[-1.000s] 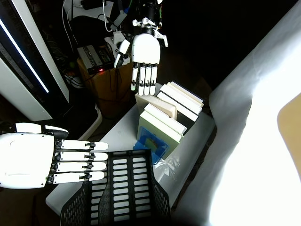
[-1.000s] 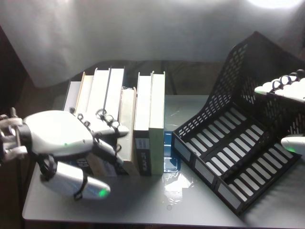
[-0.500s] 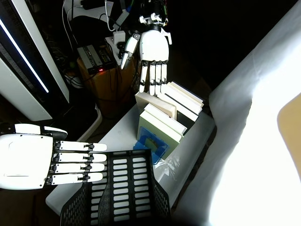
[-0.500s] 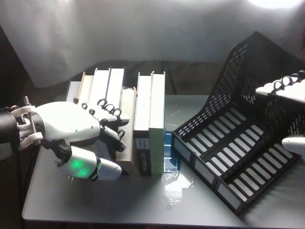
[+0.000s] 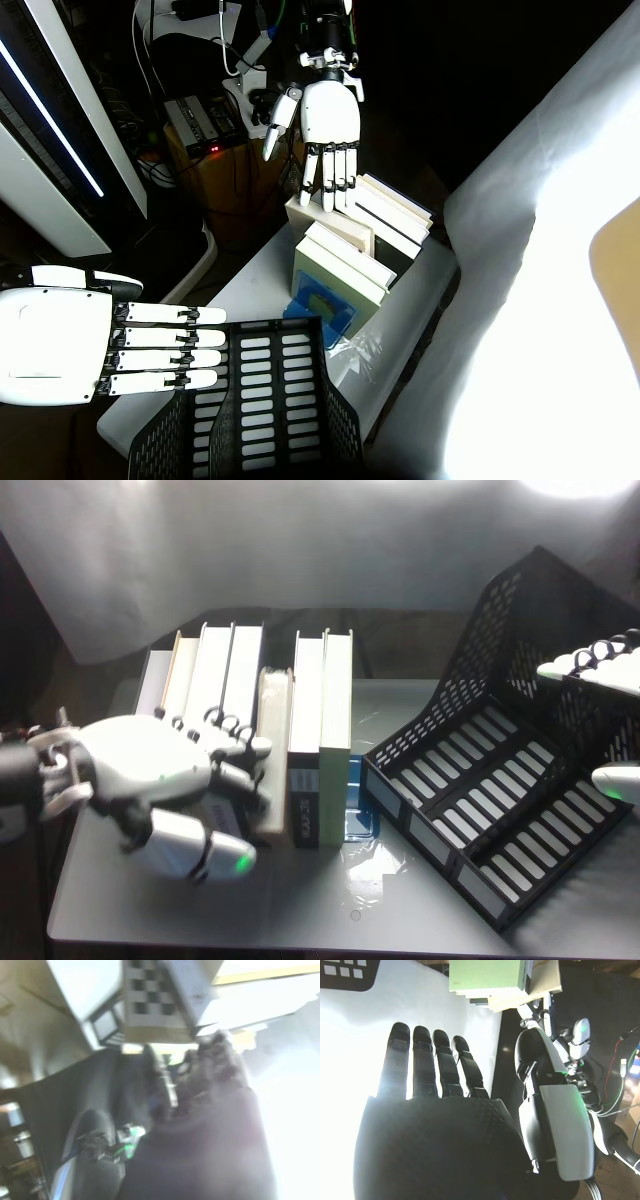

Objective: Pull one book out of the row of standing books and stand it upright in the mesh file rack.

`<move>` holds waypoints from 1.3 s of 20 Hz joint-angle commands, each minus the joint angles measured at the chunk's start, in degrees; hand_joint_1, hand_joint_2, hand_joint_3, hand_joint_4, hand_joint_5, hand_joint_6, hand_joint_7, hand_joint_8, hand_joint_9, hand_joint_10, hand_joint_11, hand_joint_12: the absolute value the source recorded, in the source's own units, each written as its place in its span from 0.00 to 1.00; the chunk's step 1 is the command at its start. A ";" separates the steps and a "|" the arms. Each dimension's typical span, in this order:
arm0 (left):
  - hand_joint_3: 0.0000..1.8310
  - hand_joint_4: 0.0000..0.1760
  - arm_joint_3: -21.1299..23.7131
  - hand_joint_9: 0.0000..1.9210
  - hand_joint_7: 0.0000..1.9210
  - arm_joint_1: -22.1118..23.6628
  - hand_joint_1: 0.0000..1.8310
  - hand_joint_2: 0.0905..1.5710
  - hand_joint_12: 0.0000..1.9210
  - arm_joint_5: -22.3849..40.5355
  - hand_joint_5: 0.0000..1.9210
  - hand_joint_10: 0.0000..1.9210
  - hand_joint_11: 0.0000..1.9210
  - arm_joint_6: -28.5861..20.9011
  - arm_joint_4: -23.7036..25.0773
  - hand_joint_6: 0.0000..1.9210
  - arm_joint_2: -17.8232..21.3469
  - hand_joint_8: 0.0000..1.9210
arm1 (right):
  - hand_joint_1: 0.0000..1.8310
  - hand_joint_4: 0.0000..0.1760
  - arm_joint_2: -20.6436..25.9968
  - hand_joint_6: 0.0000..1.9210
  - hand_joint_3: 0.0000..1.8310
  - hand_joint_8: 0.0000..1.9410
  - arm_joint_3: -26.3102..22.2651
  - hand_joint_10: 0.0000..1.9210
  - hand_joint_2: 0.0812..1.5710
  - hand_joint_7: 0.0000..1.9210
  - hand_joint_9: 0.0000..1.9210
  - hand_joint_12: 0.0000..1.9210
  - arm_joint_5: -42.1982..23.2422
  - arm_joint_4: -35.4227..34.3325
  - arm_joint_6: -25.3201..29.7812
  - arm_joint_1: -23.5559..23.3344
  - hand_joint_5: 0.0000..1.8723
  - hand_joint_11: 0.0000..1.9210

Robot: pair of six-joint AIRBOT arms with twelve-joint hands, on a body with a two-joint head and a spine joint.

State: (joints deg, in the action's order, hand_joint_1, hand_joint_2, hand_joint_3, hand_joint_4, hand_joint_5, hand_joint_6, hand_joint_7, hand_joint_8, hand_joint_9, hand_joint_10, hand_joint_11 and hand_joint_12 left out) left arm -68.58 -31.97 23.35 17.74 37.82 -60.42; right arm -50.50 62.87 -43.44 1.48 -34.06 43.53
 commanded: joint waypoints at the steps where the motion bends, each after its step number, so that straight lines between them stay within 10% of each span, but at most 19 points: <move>1: 0.00 0.13 0.46 0.00 0.00 -0.63 0.02 0.77 0.00 2.86 0.26 0.00 0.00 0.11 0.41 0.01 0.74 0.00 | 0.21 0.00 0.38 0.00 0.00 0.00 0.25 0.00 0.84 0.00 0.00 0.00 -6.25 -1.27 0.44 0.00 0.00 0.00; 3: 0.00 0.00 1.51 0.00 0.00 -1.60 0.05 0.75 0.00 4.24 0.23 0.00 0.00 0.11 1.66 0.00 1.88 0.00 | 0.22 0.00 0.37 0.00 0.00 0.00 0.25 0.00 0.85 0.00 0.00 0.00 -6.26 -1.53 0.44 0.19 0.00 0.00; 16: 0.00 0.00 2.82 0.00 0.00 -2.67 0.07 0.74 0.00 8.11 0.28 0.00 0.00 0.11 4.47 0.00 2.84 0.00 | 0.24 0.00 0.13 0.00 0.00 0.00 0.29 0.00 0.86 0.00 0.00 0.00 -6.30 -2.11 0.45 0.76 0.00 0.00; 19: 0.00 0.00 2.79 0.00 0.00 -1.92 0.06 0.76 0.00 9.45 0.23 0.00 0.00 0.11 1.77 0.00 3.85 0.00 | 0.25 0.00 0.13 0.00 0.00 0.00 0.29 0.00 0.86 0.00 0.00 0.00 -6.30 -2.19 0.45 0.78 0.00 0.00; 21: 0.01 0.17 2.89 0.00 0.00 -1.75 0.01 0.77 0.00 10.70 0.14 0.00 0.00 0.11 -0.59 0.00 4.73 0.00 | 0.25 0.00 0.13 0.00 0.00 0.00 0.29 0.00 0.86 0.00 0.00 0.00 -6.30 -2.19 0.45 0.89 0.00 0.00; 26: 0.01 0.00 3.45 0.00 0.02 -1.72 0.01 0.81 0.00 11.94 0.21 0.00 0.00 0.11 -5.96 0.04 6.93 0.01 | 0.22 0.00 0.08 0.00 0.00 0.00 0.27 0.00 0.85 0.00 0.00 0.00 -6.34 -2.46 0.45 1.16 0.00 0.00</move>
State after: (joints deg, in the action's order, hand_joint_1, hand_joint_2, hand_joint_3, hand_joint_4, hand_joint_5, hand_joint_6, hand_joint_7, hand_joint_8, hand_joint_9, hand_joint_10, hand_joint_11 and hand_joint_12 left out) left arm -65.19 -34.00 30.52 17.93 33.01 -54.08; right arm -50.92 62.87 -43.44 0.10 -33.91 44.60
